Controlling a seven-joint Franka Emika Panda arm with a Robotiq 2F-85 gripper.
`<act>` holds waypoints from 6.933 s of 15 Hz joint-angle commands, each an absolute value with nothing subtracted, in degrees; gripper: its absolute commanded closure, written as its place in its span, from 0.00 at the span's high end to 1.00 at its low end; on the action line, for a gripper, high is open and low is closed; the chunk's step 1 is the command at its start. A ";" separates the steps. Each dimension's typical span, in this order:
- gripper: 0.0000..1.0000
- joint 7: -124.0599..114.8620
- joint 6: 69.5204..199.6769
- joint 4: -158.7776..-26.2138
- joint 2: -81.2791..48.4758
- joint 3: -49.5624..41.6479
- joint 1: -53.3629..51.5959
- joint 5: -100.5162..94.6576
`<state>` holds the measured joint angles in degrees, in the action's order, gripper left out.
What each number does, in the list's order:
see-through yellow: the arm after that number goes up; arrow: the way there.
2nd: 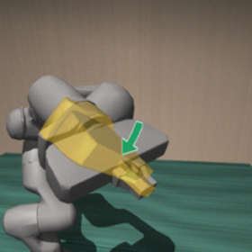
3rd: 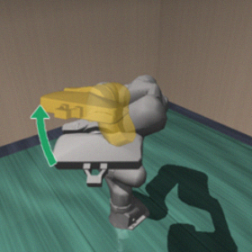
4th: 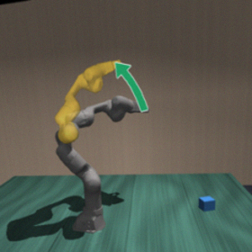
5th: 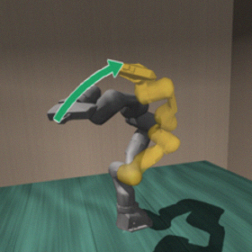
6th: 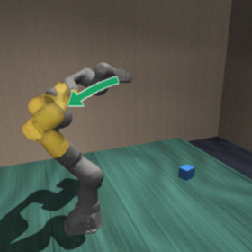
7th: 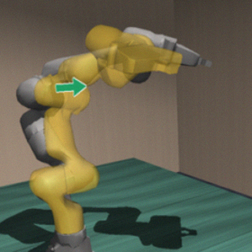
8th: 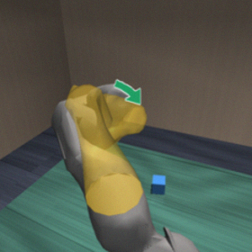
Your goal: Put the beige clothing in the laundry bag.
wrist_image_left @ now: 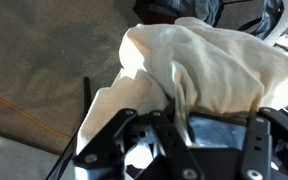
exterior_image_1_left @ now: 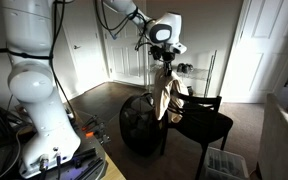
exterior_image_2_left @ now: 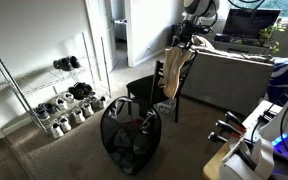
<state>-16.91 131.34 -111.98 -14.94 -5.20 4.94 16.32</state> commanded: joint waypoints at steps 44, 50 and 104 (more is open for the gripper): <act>0.00 11.79 134.49 -154.21 35.46 -9.26 -2.13 18.22; 0.00 6.68 135.69 -149.66 20.92 -4.16 -5.35 19.31; 0.00 -10.60 137.05 -113.55 -0.74 12.82 -11.19 -14.44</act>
